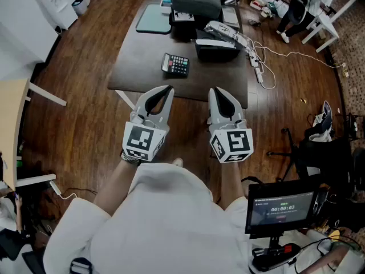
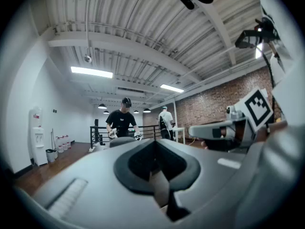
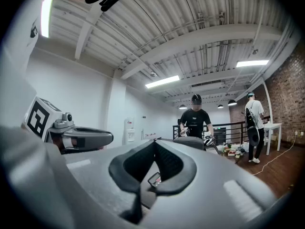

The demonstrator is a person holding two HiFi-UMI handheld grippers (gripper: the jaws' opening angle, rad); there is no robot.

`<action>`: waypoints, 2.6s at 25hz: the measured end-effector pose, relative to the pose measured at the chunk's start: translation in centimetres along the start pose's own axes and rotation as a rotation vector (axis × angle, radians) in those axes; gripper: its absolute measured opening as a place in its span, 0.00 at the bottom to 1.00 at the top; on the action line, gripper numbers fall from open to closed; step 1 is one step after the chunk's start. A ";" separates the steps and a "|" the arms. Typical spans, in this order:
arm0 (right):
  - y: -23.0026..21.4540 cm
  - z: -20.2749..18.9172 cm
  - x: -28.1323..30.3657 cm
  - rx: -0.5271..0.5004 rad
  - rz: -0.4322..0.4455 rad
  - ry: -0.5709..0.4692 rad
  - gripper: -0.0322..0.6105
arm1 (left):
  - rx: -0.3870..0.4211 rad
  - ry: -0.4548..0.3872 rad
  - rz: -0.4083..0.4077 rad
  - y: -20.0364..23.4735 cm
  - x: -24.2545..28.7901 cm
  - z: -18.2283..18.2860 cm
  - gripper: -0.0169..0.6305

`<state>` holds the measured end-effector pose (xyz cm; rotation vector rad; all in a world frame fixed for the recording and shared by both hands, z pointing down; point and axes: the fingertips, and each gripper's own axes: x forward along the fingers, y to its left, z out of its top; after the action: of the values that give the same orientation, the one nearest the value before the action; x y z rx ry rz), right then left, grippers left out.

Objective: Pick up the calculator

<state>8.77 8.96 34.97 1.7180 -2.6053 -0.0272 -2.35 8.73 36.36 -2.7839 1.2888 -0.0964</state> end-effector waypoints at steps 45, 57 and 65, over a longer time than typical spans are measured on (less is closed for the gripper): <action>-11.4 -0.9 25.0 0.018 -0.098 0.064 0.05 | 0.021 0.059 -0.055 18.5 22.6 -2.6 0.04; -12.1 -0.8 27.2 0.006 -0.070 0.086 0.05 | 0.019 0.090 -0.028 19.8 24.6 -3.0 0.04; -13.1 -0.8 26.4 0.016 -0.065 0.082 0.05 | -0.048 0.087 -0.032 18.6 25.4 -3.2 0.04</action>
<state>10.48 -20.44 35.59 1.7690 -2.4986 0.0620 -0.37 -22.80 38.47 -2.8714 1.2816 -0.1937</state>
